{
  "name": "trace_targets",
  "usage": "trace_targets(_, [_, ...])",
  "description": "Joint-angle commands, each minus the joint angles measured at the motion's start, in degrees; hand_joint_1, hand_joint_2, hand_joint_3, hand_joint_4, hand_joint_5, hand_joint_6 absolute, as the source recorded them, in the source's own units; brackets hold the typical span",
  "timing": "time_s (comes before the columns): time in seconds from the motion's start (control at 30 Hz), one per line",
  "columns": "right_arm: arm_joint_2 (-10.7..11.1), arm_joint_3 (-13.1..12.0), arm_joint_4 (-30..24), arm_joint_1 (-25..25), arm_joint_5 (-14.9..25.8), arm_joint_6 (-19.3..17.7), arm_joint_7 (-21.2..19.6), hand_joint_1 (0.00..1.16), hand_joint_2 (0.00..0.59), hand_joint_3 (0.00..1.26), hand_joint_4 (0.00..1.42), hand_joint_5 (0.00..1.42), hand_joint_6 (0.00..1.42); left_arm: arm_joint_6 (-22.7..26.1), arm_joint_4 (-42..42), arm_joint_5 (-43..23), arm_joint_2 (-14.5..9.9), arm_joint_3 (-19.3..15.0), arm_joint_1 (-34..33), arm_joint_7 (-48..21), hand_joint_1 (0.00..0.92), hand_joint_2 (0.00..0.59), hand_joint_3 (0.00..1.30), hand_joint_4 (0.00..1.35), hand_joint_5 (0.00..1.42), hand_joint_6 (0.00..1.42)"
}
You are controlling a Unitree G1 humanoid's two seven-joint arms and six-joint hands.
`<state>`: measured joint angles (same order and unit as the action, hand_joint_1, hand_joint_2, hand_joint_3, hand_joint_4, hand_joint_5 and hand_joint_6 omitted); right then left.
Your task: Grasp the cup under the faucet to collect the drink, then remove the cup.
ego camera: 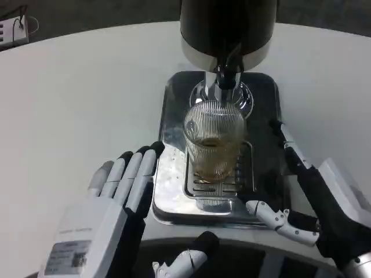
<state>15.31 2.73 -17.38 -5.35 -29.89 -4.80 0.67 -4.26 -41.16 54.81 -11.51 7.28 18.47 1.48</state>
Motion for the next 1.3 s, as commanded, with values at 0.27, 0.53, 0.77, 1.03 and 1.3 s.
trace_targets(0.27, [-0.8,1.7,2.8,-3.0,1.0,-1.6,-1.0,0.49,0.278,0.0,0.04,0.08,0.27,-1.6,3.2,0.9,-0.4,0.5,0.4,2.3,0.0,0.17,0.0,0.0,0.0,0.0])
trace_targets(0.53, [-1.1,2.9,5.3,-6.1,1.1,-2.2,-1.4,0.51,0.27,0.0,0.04,0.1,0.27,-1.7,2.8,0.6,-0.6,0.0,1.2,1.8,0.0,0.171,0.0,0.0,0.0,0.0])
trace_targets(0.77, [-1.3,3.5,8.0,-8.7,1.2,-2.5,-1.8,0.51,0.269,0.0,0.04,0.1,0.27,-1.5,2.3,0.7,-0.5,-0.3,1.8,1.6,0.0,0.171,0.0,0.0,0.0,0.0])
trace_targets(1.03, [-2.2,4.1,11.7,-11.6,2.0,-2.3,-2.2,0.52,0.267,0.0,0.04,0.1,0.27,-1.1,1.9,0.6,-0.2,-0.7,2.1,1.3,0.0,0.172,0.0,0.0,0.0,0.0])
trace_targets(1.3, [-2.5,4.2,14.5,-14.6,3.2,-2.2,-2.5,0.55,0.25,0.0,0.05,0.1,0.26,-1.0,1.6,-0.1,0.1,-1.2,2.7,1.1,0.0,0.171,0.0,0.0,0.0,0.0])
